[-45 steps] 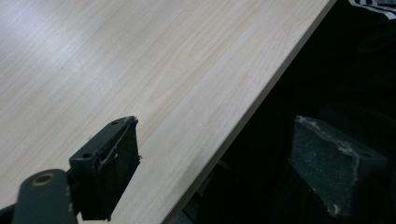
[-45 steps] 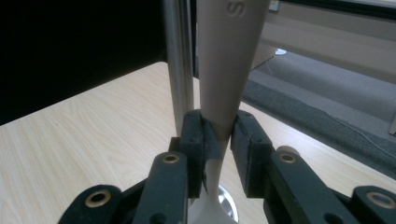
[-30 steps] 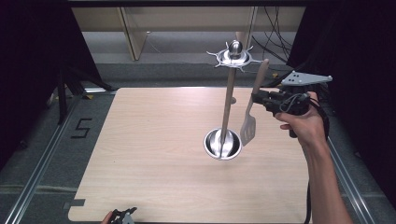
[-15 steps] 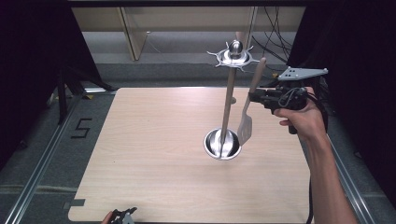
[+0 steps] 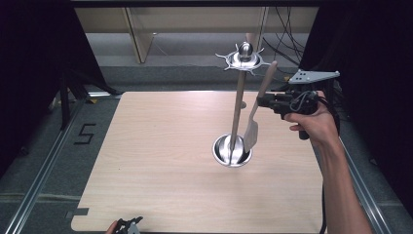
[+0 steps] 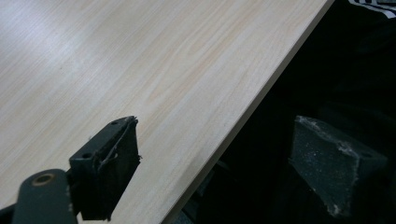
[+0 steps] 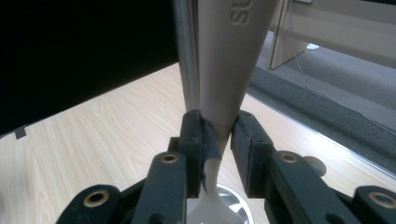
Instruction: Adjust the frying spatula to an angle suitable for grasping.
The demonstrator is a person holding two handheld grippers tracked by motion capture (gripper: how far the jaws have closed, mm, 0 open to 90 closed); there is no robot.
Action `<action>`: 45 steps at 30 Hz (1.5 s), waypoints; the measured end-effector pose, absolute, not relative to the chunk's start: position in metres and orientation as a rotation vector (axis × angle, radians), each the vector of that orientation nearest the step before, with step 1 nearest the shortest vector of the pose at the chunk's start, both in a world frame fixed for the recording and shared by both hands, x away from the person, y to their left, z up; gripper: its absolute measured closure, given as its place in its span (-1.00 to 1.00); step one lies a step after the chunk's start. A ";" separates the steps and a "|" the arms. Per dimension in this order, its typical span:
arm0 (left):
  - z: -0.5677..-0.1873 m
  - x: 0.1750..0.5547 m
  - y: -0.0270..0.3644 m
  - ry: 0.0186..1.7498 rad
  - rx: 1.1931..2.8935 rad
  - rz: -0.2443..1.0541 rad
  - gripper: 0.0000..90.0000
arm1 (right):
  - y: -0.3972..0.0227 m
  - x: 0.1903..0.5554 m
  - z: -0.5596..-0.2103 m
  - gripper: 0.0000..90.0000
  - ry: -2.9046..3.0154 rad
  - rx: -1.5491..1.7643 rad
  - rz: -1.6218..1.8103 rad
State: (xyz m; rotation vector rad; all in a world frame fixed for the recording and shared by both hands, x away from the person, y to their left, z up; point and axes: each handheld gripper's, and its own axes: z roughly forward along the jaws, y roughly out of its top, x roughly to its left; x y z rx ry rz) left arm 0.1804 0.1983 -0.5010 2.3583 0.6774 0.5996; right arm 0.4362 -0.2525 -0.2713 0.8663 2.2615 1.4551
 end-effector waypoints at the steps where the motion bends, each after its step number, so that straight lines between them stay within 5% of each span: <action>1: -0.502 0.181 0.198 0.679 2.359 0.602 -0.67 | -0.253 0.437 -0.271 0.66 2.254 0.849 1.447; 14: -0.502 0.180 0.197 0.665 2.360 0.594 -0.67 | -0.247 0.428 -0.271 0.50 2.210 0.883 1.369; 45: -0.501 0.180 0.198 0.665 2.364 0.609 -0.67 | -0.234 0.426 -0.263 0.65 2.173 0.862 1.099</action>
